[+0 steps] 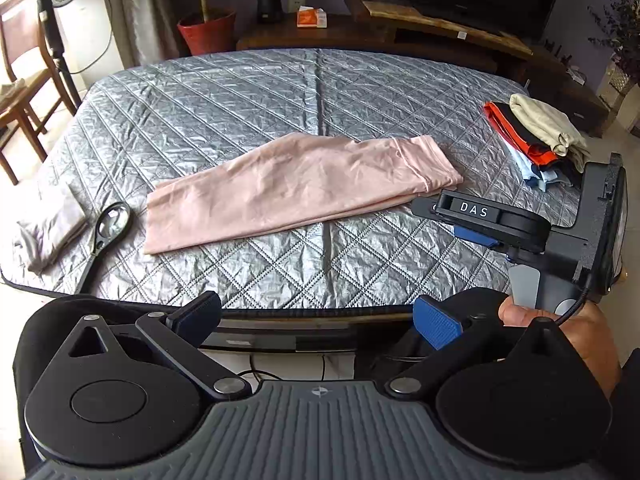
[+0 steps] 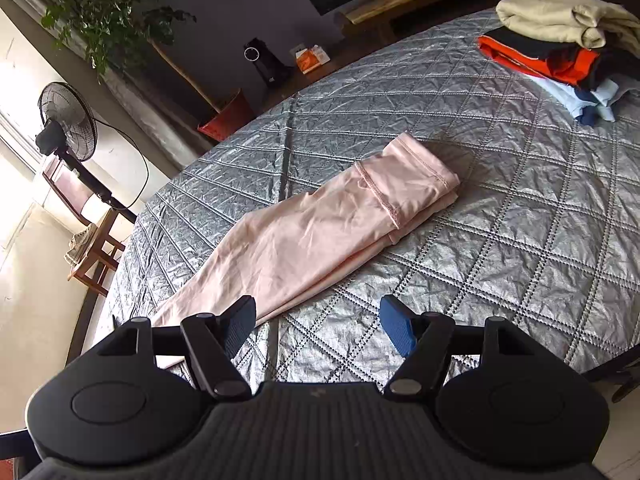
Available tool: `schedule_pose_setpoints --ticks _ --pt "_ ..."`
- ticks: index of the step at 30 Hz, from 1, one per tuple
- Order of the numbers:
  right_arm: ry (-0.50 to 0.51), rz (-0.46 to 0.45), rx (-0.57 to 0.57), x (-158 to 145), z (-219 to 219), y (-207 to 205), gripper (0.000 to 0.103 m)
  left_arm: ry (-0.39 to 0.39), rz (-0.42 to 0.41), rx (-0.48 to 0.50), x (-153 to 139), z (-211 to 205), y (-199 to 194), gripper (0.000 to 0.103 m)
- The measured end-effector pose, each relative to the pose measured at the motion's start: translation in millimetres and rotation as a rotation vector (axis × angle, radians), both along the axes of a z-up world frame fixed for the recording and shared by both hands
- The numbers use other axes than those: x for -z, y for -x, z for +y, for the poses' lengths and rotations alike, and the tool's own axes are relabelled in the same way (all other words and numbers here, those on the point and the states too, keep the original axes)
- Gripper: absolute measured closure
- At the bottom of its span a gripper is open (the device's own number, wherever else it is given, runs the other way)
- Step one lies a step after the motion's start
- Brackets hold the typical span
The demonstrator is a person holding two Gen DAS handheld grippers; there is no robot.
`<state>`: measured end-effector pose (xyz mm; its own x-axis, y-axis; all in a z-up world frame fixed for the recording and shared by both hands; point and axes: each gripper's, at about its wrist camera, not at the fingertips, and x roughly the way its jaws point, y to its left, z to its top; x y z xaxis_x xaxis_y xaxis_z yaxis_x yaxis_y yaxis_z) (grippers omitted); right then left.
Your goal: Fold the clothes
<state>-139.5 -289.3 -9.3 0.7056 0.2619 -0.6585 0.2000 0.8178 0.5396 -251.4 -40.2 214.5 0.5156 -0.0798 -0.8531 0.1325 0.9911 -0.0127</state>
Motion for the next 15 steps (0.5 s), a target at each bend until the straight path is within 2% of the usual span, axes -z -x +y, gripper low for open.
schedule_pose_setpoints --ticks 15 --pt "0.001 0.004 0.008 0.7 -4.3 3.1 0.037 -0.007 -0.02 -0.005 -4.6 0.0 2.5 0.0"
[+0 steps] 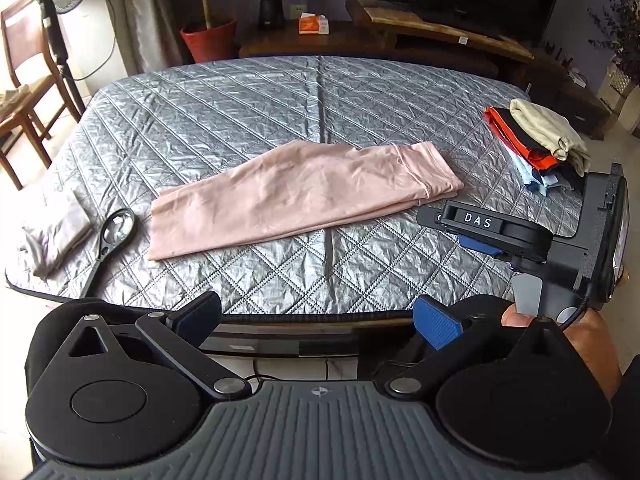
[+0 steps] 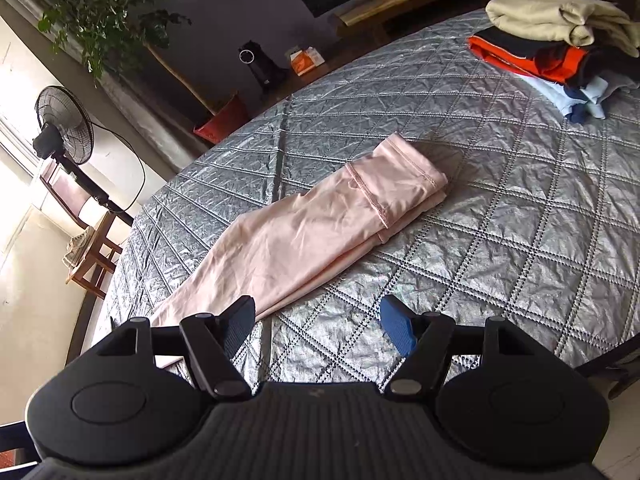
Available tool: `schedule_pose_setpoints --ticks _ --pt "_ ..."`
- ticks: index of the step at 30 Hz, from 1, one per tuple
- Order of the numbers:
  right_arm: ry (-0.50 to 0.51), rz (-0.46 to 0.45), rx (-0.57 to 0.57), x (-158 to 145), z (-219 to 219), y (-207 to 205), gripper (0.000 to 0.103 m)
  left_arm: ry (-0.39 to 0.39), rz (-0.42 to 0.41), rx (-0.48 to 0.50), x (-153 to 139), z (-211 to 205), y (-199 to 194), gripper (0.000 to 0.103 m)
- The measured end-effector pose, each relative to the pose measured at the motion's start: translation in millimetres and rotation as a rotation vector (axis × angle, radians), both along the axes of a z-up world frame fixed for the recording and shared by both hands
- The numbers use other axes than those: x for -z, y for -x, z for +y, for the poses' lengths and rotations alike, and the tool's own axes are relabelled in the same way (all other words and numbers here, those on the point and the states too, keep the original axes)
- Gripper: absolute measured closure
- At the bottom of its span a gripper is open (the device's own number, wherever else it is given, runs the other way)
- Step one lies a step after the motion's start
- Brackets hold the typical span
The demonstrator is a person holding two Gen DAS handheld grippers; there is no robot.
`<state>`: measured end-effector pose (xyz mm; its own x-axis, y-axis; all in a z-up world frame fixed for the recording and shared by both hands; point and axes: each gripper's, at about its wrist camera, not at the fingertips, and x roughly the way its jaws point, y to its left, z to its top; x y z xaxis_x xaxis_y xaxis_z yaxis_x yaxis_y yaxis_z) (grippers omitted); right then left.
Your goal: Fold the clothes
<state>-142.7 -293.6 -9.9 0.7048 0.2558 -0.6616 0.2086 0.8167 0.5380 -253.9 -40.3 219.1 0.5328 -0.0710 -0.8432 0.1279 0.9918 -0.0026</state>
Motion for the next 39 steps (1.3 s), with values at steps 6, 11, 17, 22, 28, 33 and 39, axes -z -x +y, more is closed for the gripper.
schedule_pose_setpoints --ticks 6,11,17,22,28,33,39 --pt "0.001 0.003 -0.007 0.2 0.4 -0.8 0.037 -0.001 0.002 -0.004 1.8 1.6 -1.4 0.0" --pt "-0.002 0.01 -0.01 1.2 -0.4 -1.0 0.037 -0.001 0.007 -0.002 4.9 0.3 -3.2 0.0" --pt "-0.006 0.025 -0.014 2.6 -2.7 0.4 0.037 -0.008 0.026 -0.005 18.9 3.8 -16.0 0.0" --pt "-0.024 0.05 -0.008 6.1 -9.5 3.2 0.037 -0.045 0.021 -0.041 28.5 18.1 -52.5 0.0" --pt "-0.059 0.079 -0.014 11.5 -16.8 2.6 0.037 -0.051 0.007 -0.116 34.0 44.9 -115.7 0.0" --pt "-0.097 0.092 0.01 14.3 -19.1 -2.9 0.037 -0.068 0.027 -0.163 54.0 61.1 -166.1 0.0" --pt "-0.085 0.054 -0.038 11.3 -15.5 -45.5 0.042 -0.134 0.063 -0.198 86.3 80.5 -210.9 0.0"
